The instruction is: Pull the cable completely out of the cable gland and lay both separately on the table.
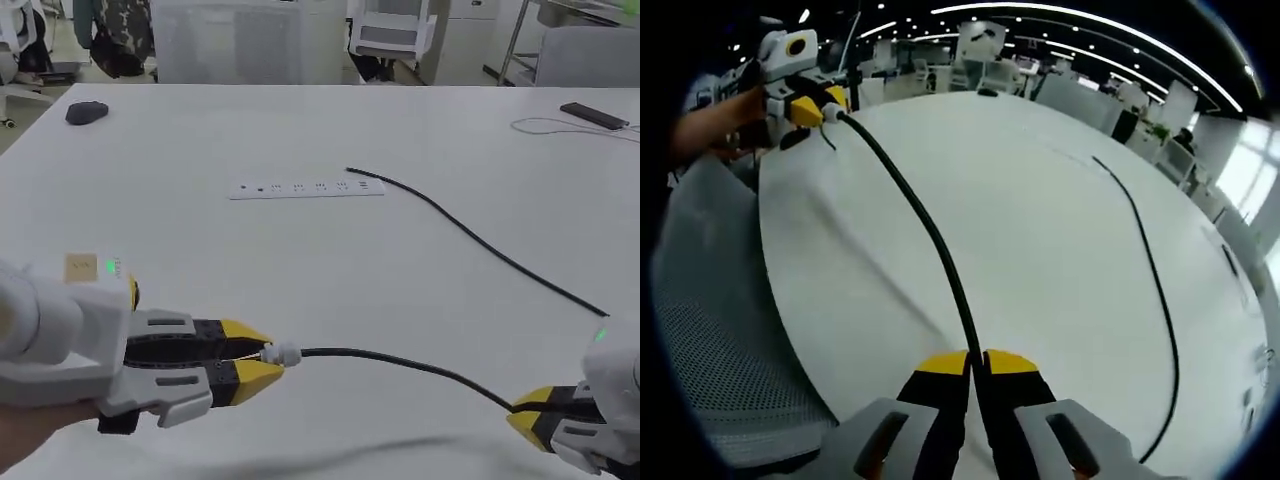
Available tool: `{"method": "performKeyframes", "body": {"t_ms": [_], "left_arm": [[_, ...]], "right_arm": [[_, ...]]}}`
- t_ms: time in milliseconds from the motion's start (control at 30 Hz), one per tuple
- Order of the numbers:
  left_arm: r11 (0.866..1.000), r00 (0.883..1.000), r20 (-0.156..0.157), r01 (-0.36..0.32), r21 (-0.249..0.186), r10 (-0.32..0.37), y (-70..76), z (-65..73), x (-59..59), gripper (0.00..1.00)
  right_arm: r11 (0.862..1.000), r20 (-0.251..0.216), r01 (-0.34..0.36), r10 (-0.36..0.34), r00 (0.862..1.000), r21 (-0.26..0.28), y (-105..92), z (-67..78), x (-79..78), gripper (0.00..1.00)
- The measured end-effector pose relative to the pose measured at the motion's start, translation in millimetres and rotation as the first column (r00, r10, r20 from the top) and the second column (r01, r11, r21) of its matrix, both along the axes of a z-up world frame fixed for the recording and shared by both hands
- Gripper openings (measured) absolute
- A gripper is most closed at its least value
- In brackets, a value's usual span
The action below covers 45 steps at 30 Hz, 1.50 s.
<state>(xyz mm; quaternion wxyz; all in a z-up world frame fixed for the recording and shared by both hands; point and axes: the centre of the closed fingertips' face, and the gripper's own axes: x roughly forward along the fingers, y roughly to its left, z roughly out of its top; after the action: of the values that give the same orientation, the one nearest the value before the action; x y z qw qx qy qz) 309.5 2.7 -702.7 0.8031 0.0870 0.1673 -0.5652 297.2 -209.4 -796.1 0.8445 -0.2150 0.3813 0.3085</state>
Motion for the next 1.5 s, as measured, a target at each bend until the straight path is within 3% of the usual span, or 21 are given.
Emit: {"method": "performKeyframes", "body": {"t_ms": [133, 233, 267, 333, 400, 433, 600, 767, 867, 933, 967, 1000, 1067, 1100, 1167, 1233, 1267, 1333, 1367, 1433, 1500], "left_arm": [[1.000, 1.000, 0.001, -0.006, -0.005, 0.006, 1.5, 2.5, -0.4, 0.15], [1.000, 1.000, 0.009, -0.018, 0.007, 0.018, 4.5, 1.4, 1.8, 0.15], [1.000, 1.000, 0.009, -0.018, 0.005, 0.018, 4.8, 1.4, 1.9, 0.15], [1.000, 1.000, 0.010, -0.016, 0.007, 0.016, 4.9, 0.9, 1.6, 0.15], [1.000, 1.000, 0.004, -0.007, -0.006, 0.007, 2.5, 2.1, -0.6, 0.15], [1.000, 1.000, 0.023, 0.001, -0.001, -0.001, 0.4, 3.0, -1.6, 0.15], [1.000, 0.999, 0.023, 0.024, 0.011, -0.025, -6.5, 2.9, -5.0, 0.15], [0.998, 0.998, 0.038, 0.042, 0.036, -0.043, -8.8, 1.5, -7.8, 0.15], [0.998, 0.997, 0.049, 0.053, 0.046, -0.055, -10.8, 3.0, -12.2, 0.15], [0.996, 0.997, 0.053, 0.061, 0.060, -0.064, -11.0, 2.3, -14.1, 0.15], [0.996, 0.996, 0.059, 0.061, 0.064, -0.065, -10.9, 2.5, -14.1, 0.15], [0.996, 0.996, 0.058, 0.063, 0.066, -0.067, -10.8, 2.3, -14.3, 0.15], [0.995, 0.996, 0.060, 0.065, 0.079, -0.070, -10.5, 0.8, -14.6, 0.15], [0.994, 0.995, 0.063, 0.069, 0.084, -0.074, -10.7, 0.0, -15.3, 0.15], [0.994, 0.995, 0.061, 0.072, 0.086, -0.077, -10.6, -1.2, -16.6, 0.15], [0.994, 0.995, 0.066, 0.072, 0.087, -0.078, -10.7, -1.3, -17.4, 0.15], [0.993, 0.994, 0.071, 0.073, 0.090, -0.079, -10.6, -1.2, -17.4, 0.15], [0.994, 0.994, 0.076, 0.067, 0.085, -0.074, -10.7, 0.1, -16.6, 0.15], [0.995, 0.994, 0.090, 0.055, 0.085, -0.063, -9.5, 1.3, -14.3, 0.15], [0.996, 0.992, 0.117, 0.037, 0.081, -0.046, -5.7, 3.0, -11.4, 0.15], [0.998, 0.994, 0.106, 0.000, 0.064, -0.006, 5.8, 4.0, -5.9, 0.15]], "right_arm": [[1.000, -0.010, -0.010, 0.011, 1.000, 0.011, 0.6, 0.5, -0.6, 0.01], [1.000, -0.027, -0.017, 0.017, 0.999, 0.016, 2.5, 2.5, -2.5, 0.10], [0.999, -0.025, -0.030, 0.030, 0.999, 0.034, 7.9, 7.0, -2.6, 0.13], [0.986, -0.032, -0.077, 0.082, 0.996, 0.147, 32.5, 19.4, -6.1, 0.13], [0.974, -0.006, -0.113, 0.117, 0.993, 0.196, 53.6, 33.2, -3.7, 0.18], [0.968, -0.001, -0.150, 0.153, 0.988, 0.199, 63.6, 37.9, -4.7, 0.18], [0.925, 0.099, -0.328, 0.314, 0.944, 0.193, 126.4, 67.5, 1.3, 0.17], [0.878, 0.116, -0.450, 0.436, 0.892, 0.160, 170.0, 77.6, 2.8, 0.11], [0.855, 0.128, -0.502, 0.488, 0.864, 0.133, 185.0, 79.9, 2.6, 0.08], [0.832, 0.178, -0.543, 0.521, 0.835, 0.115, 195.1, 85.7, 2.6, 0.04], [0.821, 0.152, -0.558, 0.540, 0.828, 0.120, 198.2, 83.9, -2.8, 0.01], [0.826, 0.152, -0.552, 0.535, 0.831, 0.112, 198.8, 82.8, -1.3, 0.01], [0.812, 0.154, -0.580, 0.566, 0.810, 0.065, 198.3, 79.4, -2.3, 0.00], [0.815, 0.149, -0.575, 0.562, 0.814, 0.068, 198.5, 78.7, -2.7, 0.00], [0.792, 0.164, -0.609, 0.596, 0.786, 0.042, 197.6, 78.0, -6.1, 0.00], [0.798, 0.162, -0.601, 0.587, 0.793, 0.052, 196.9, 78.4, -5.7, 0.00], [0.811, 0.155, -0.579, 0.563, 0.811, 0.081, 196.4, 79.1, -4.7, 0.00], [0.821, 0.162, -0.562, 0.544, 0.823, 0.099, 195.6, 80.6, -3.5, 0.00], [0.838, 0.164, -0.533, 0.514, 0.842, 0.113, 193.9, 81.8, -0.6, 0.00], [0.856, 0.162, -0.510, 0.492, 0.855, 0.089, 185.9, 79.7, 3.8, 0.00], [0.886, 0.162, -0.460, 0.445, 0.881, 0.062, 168.9, 76.4, 11.0, 0.00]]}}
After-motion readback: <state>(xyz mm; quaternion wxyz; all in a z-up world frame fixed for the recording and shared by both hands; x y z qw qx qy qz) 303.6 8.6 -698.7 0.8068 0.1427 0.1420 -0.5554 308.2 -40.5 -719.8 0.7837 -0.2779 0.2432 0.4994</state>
